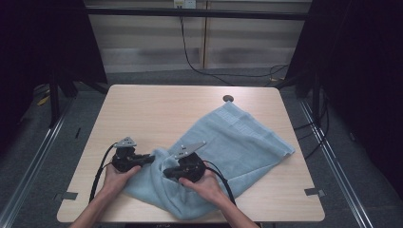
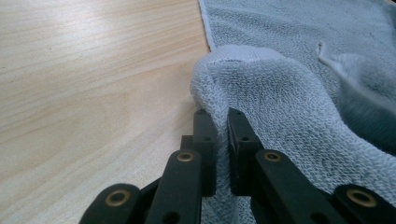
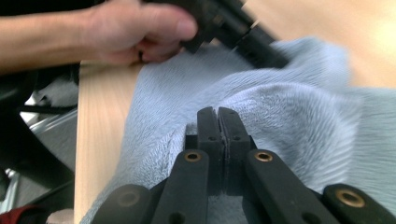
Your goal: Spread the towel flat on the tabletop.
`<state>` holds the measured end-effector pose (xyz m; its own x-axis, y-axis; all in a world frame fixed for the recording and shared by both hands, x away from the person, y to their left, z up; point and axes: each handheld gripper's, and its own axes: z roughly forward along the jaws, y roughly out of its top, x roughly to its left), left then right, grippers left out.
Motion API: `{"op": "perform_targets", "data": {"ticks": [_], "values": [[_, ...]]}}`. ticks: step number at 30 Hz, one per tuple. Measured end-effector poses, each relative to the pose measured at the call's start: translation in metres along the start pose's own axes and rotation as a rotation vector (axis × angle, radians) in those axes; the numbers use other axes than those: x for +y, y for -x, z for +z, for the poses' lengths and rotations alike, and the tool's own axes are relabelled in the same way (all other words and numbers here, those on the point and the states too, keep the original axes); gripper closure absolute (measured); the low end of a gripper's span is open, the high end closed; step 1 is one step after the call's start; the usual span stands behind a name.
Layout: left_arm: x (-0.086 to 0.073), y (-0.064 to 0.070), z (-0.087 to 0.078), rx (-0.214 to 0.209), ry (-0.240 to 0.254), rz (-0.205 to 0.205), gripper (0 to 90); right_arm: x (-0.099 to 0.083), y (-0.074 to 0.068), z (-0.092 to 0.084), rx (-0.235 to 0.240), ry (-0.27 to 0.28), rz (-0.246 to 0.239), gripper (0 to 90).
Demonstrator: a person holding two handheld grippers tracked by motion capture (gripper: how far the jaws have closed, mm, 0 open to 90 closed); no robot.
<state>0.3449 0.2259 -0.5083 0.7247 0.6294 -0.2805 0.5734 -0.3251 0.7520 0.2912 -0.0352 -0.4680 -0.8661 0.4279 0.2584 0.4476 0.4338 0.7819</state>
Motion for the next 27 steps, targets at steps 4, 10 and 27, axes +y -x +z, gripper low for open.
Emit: {"op": "perform_targets", "data": {"ticks": [4,10,27], "values": [[0.000,-0.001,-0.013,-0.009,0.045,-0.013,84.7,0.004,0.010,-0.040,-0.066,0.084,0.028,89.7],[0.001,0.013,-0.037,-0.045,0.122,-0.019,84.8,-0.003,0.012,-0.090,-0.165,0.076,0.012,89.7],[-0.014,0.102,-0.014,-0.253,-0.044,0.161,81.6,-0.104,0.039,-0.188,-0.391,-0.006,0.172,89.5]]}}
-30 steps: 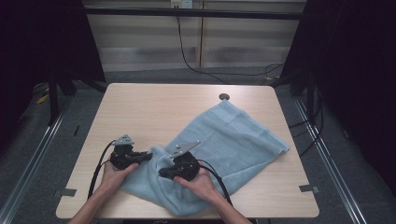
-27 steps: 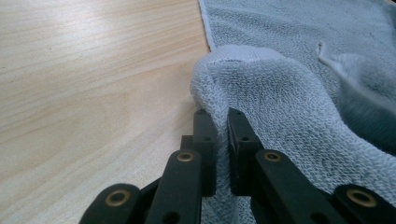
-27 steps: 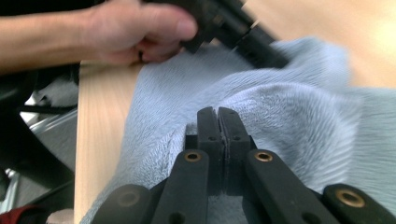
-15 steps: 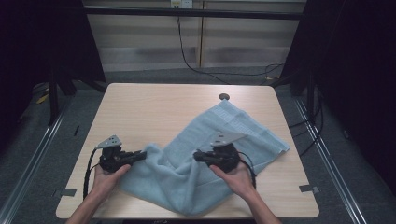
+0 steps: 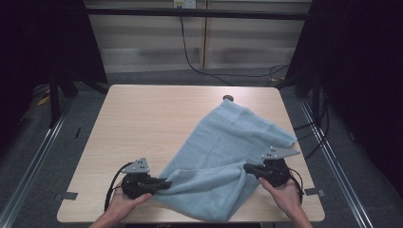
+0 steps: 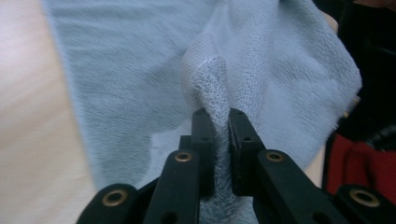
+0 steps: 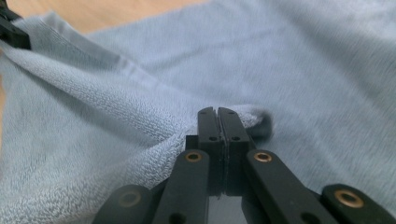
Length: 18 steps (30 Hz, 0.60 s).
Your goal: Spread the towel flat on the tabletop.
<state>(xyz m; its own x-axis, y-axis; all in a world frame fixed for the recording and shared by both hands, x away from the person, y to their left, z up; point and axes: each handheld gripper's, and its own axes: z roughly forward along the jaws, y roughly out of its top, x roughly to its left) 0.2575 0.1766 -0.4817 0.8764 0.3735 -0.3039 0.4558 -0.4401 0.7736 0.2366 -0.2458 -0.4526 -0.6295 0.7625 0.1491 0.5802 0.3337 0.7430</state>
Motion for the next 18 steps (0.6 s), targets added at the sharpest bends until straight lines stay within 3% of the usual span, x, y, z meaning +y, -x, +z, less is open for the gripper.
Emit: {"op": "perform_targets", "data": {"ticks": [1,4,6,8,11,13,15,16,17,18], "values": [[-0.002,0.002,0.000,-0.010,-0.008,0.008,79.2,-0.011,-0.005,-0.001,0.013,-0.029,-0.022,89.2],[-0.010,0.006,-0.002,-0.025,-0.030,-0.009,76.6,-0.020,-0.009,-0.003,0.021,-0.042,-0.011,88.3],[-0.012,0.008,-0.005,-0.027,-0.037,0.008,73.3,-0.026,-0.011,-0.009,0.028,-0.022,-0.001,84.9],[-0.011,0.007,-0.008,-0.037,-0.024,-0.004,68.0,-0.026,-0.011,-0.015,0.029,0.021,0.015,80.0],[-0.003,0.004,-0.014,-0.059,0.027,0.005,66.0,-0.014,-0.005,-0.020,0.020,0.074,0.023,69.7],[0.001,0.003,-0.015,-0.058,0.041,0.002,66.3,-0.011,-0.004,-0.020,0.019,0.082,0.021,68.2],[0.009,0.002,-0.017,-0.055,0.068,0.011,68.1,-0.002,-0.001,-0.013,0.031,0.091,0.023,64.2],[0.015,-0.001,-0.018,-0.048,0.095,0.011,70.7,0.001,0.001,0.000,0.003,0.044,0.005,59.2],[0.015,-0.001,-0.018,-0.048,0.095,0.011,70.6,0.001,0.001,0.000,0.003,0.044,0.005,59.2],[0.018,-0.005,-0.019,-0.035,0.112,0.014,69.7,0.000,0.007,0.016,-0.021,0.005,0.027,54.9]]}}
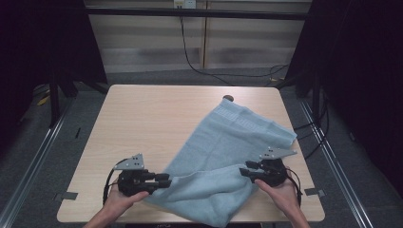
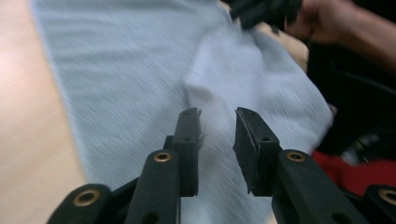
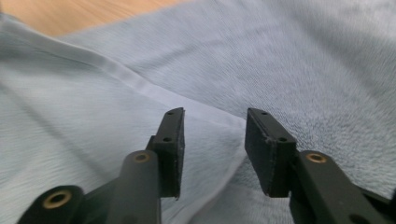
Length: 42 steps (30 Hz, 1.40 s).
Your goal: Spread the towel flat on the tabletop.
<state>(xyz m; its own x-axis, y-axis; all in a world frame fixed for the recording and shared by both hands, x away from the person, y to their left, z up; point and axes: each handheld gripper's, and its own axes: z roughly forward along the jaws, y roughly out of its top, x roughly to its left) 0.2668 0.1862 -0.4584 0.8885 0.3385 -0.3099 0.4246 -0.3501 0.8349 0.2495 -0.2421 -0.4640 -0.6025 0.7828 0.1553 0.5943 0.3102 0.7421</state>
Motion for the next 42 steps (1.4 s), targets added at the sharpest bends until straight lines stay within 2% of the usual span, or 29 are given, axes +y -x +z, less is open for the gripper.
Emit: {"op": "perform_targets", "data": {"ticks": [1,3,4,5,6,8,9,10,13,15,17,19,20,21,22,25,26,28,29,30,31,32,34,35,37,40,42], "values": [[0.002,-0.006,0.000,0.013,0.014,-0.014,69.7,0.000,0.000,0.000,0.000,0.000,0.000,54.9],[0.001,-0.021,0.009,0.103,-0.022,-0.070,64.4,-0.003,0.005,0.015,-0.016,-0.031,0.015,50.5],[-0.006,-0.029,0.018,0.098,-0.066,-0.090,59.0,-0.006,0.003,0.025,-0.028,-0.089,-0.032,49.3],[-0.006,-0.029,0.018,0.098,-0.066,-0.090,56.4,-0.006,0.003,0.025,-0.028,-0.089,-0.032,49.3],[-0.012,-0.028,0.024,0.111,-0.107,-0.079,56.4,-0.008,0.002,0.028,-0.038,-0.100,-0.040,48.5],[-0.019,-0.020,0.031,0.105,-0.161,-0.019,49.4,-0.014,-0.001,0.032,-0.040,-0.117,-0.038,51.3],[-0.022,-0.017,0.033,0.090,-0.183,-0.012,43.8,-0.016,-0.003,0.031,-0.057,-0.112,-0.047,61.9],[-0.026,-0.015,0.034,0.080,-0.192,-0.011,43.8,-0.016,-0.003,0.031,-0.057,-0.112,-0.047,61.9],[-0.030,-0.009,0.035,0.098,-0.196,0.025,42.8,-0.015,-0.003,0.032,-0.049,-0.106,-0.039,73.6],[-0.031,-0.006,0.037,0.098,-0.200,0.044,49.5,-0.011,-0.001,0.036,-0.049,-0.105,-0.042,79.0],[-0.031,-0.002,0.039,0.042,-0.204,0.063,64.6,-0.007,0.000,0.042,-0.060,-0.104,-0.047,81.0],[-0.029,0.000,0.039,0.019,-0.219,0.072,78.7,0.000,0.006,0.049,-0.065,-0.097,-0.034,82.1],[-0.029,-0.001,0.039,0.013,-0.207,0.062,78.7,0.000,0.006,0.049,-0.065,-0.097,-0.034,82.1],[-0.028,-0.003,0.035,0.006,-0.190,0.037,83.9,0.003,0.009,0.052,-0.063,-0.093,-0.019,82.0],[-0.028,-0.003,0.035,0.006,-0.190,0.037,84.3,0.003,0.009,0.052,-0.063,-0.093,-0.019,82.0],[-0.024,-0.004,0.022,-0.011,-0.134,0.020,84.6,0.004,0.007,0.042,-0.048,-0.066,-0.001,81.2],[-0.022,-0.002,0.015,-0.019,-0.092,0.002,84.8,0.005,0.002,0.025,-0.023,-0.001,0.002,82.3],[-0.020,-0.001,0.010,-0.024,-0.073,-0.002,84.8,0.005,0.000,0.018,-0.014,0.021,0.002,83.2],[-0.019,0.000,0.006,-0.026,-0.054,-0.006,84.8,0.006,-0.005,0.006,0.002,0.059,0.003,84.7],[-0.018,0.001,0.003,-0.032,-0.037,-0.014,84.7,0.009,-0.012,-0.014,0.036,0.116,0.021,85.3],[-0.017,0.002,0.001,-0.039,-0.023,-0.024,84.7,0.009,-0.012,-0.014,0.036,0.116,0.021,85.3],[-0.015,0.004,-0.003,-0.044,-0.003,-0.033,84.7,0.010,-0.015,-0.022,0.045,0.143,0.021,85.8],[-0.011,0.010,-0.007,-0.036,0.013,-0.011,84.7,0.012,-0.025,-0.043,0.060,0.193,-0.007,86.4],[-0.008,0.014,-0.010,-0.025,0.032,0.000,84.7,0.013,-0.028,-0.049,0.067,0.203,-0.015,86.6],[-0.006,0.017,-0.017,-0.028,0.052,0.008,84.7,0.012,-0.038,-0.064,0.081,0.226,-0.040,86.8],[-0.007,0.021,-0.031,-0.030,0.086,0.005,84.4,0.006,-0.051,-0.077,0.113,0.250,-0.070,86.8],[-0.012,0.021,-0.037,-0.020,0.084,0.005,84.2,0.000,-0.057,-0.081,0.124,0.251,-0.082,86.8]]}}
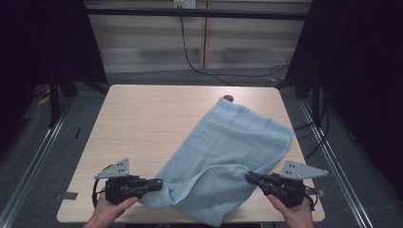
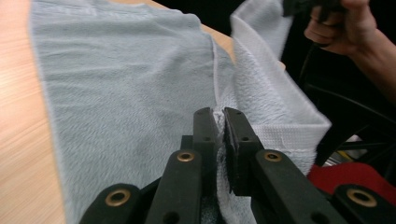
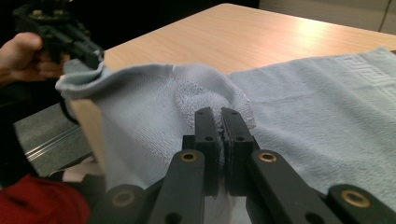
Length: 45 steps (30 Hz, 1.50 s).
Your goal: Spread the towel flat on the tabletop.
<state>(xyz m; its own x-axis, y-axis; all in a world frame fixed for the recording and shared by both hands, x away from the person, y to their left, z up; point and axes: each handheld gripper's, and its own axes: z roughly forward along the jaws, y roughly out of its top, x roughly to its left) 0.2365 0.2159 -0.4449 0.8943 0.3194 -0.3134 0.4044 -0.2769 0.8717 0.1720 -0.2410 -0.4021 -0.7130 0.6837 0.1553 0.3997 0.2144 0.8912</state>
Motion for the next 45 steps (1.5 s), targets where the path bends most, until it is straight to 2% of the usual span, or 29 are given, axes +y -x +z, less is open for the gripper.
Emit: {"op": "perform_targets", "data": {"ticks": [4,6,7,8,10,11,13,15,17,18,19,20,21,23,26,28,30,31,32,33,34,36,37,38,39,40,41,43,45], "values": [[-0.010,-0.003,-0.005,-0.012,-0.001,-0.035,82.3,-0.016,-0.007,0.005,0.023,-0.025,0.006,86.8],[-0.011,-0.003,-0.006,-0.019,0.005,-0.032,81.5,-0.019,-0.007,0.008,0.034,-0.032,0.012,86.7],[-0.011,-0.002,-0.008,-0.030,0.009,-0.032,82.0,-0.029,-0.010,0.013,0.053,-0.066,0.013,86.7],[-0.012,-0.001,-0.010,-0.029,0.004,-0.032,82.0,-0.029,-0.010,0.013,0.053,-0.066,0.013,86.7],[-0.017,0.001,-0.013,-0.045,-0.010,-0.029,83.0,-0.038,-0.015,0.015,0.082,-0.107,0.005,86.6],[-0.021,0.003,-0.015,-0.043,-0.011,-0.045,86.2,-0.047,-0.019,0.014,0.108,-0.131,0.015,86.4],[-0.028,0.003,-0.017,-0.054,-0.029,-0.054,86.2,-0.051,-0.021,0.013,0.120,-0.141,0.015,85.9],[-0.028,0.002,-0.018,-0.021,-0.041,-0.043,82.4,-0.059,-0.026,0.010,0.141,-0.160,0.016,81.6],[-0.023,-0.009,-0.016,-0.001,-0.029,-0.046,80.3,-0.059,-0.026,0.006,0.137,-0.158,0.015,77.6],[-0.019,-0.014,-0.014,0.011,-0.030,-0.051,76.5,-0.053,-0.021,-0.001,0.112,-0.120,0.031,68.8],[-0.015,-0.020,-0.011,0.016,-0.035,-0.047,75.9,-0.050,-0.019,-0.003,0.105,-0.104,0.034,67.8],[-0.007,-0.035,0.000,0.049,-0.050,-0.057,74.6,-0.045,-0.016,-0.005,0.099,-0.087,0.031,65.0],[-0.007,-0.035,0.000,0.049,-0.050,-0.057,72.6,-0.041,-0.014,-0.006,0.095,-0.070,0.026,62.3],[0.002,-0.053,0.018,0.068,-0.089,-0.062,71.7,-0.037,-0.011,-0.005,0.090,-0.057,0.034,61.8],[0.008,-0.069,0.046,0.070,-0.145,-0.067,68.2,-0.028,0.002,0.005,0.077,-0.033,0.044,61.0],[0.009,-0.074,0.063,0.091,-0.203,-0.036,67.1,-0.027,0.013,0.024,0.054,-0.079,0.041,59.3],[0.008,-0.078,0.074,0.094,-0.217,-0.030,65.9,-0.031,0.025,0.050,0.044,-0.164,0.042,57.3],[0.003,-0.078,0.084,0.092,-0.252,-0.014,64.2,-0.036,0.031,0.068,0.018,-0.238,0.024,55.3],[0.003,-0.078,0.084,0.092,-0.252,-0.014,63.4,-0.036,0.031,0.068,0.018,-0.238,0.024,55.3],[0.000,-0.076,0.089,0.098,-0.289,0.012,63.4,-0.038,0.033,0.075,0.012,-0.267,0.012,53.6],[-0.003,-0.073,0.090,0.113,-0.292,0.043,62.0,-0.043,0.036,0.087,0.014,-0.313,0.003,49.5],[-0.003,-0.071,0.088,0.125,-0.297,0.055,62.1,-0.045,0.036,0.089,0.011,-0.323,-0.001,47.7],[-0.006,-0.068,0.086,0.163,-0.291,0.102,69.9,-0.052,0.034,0.096,-0.010,-0.356,-0.022,50.1],[-0.006,-0.068,0.086,0.163,-0.291,0.102,75.1,-0.052,0.034,0.096,-0.010,-0.356,-0.022,50.1],[-0.008,-0.066,0.084,0.181,-0.289,0.115,75.1,-0.054,0.032,0.096,-0.029,-0.351,-0.050,54.6],[-0.011,-0.065,0.078,0.180,-0.296,0.103,82.5,-0.054,0.026,0.094,-0.049,-0.358,-0.085,76.9],[-0.011,-0.065,0.078,0.180,-0.296,0.103,84.8,-0.054,0.024,0.093,-0.057,-0.349,-0.088,82.3],[-0.014,-0.062,0.073,0.179,-0.292,0.099,86.4,-0.054,0.022,0.087,-0.069,-0.324,-0.079,87.3],[-0.017,-0.057,0.068,0.194,-0.294,0.092,86.7,-0.052,0.022,0.083,-0.066,-0.304,-0.064,87.9]]}}
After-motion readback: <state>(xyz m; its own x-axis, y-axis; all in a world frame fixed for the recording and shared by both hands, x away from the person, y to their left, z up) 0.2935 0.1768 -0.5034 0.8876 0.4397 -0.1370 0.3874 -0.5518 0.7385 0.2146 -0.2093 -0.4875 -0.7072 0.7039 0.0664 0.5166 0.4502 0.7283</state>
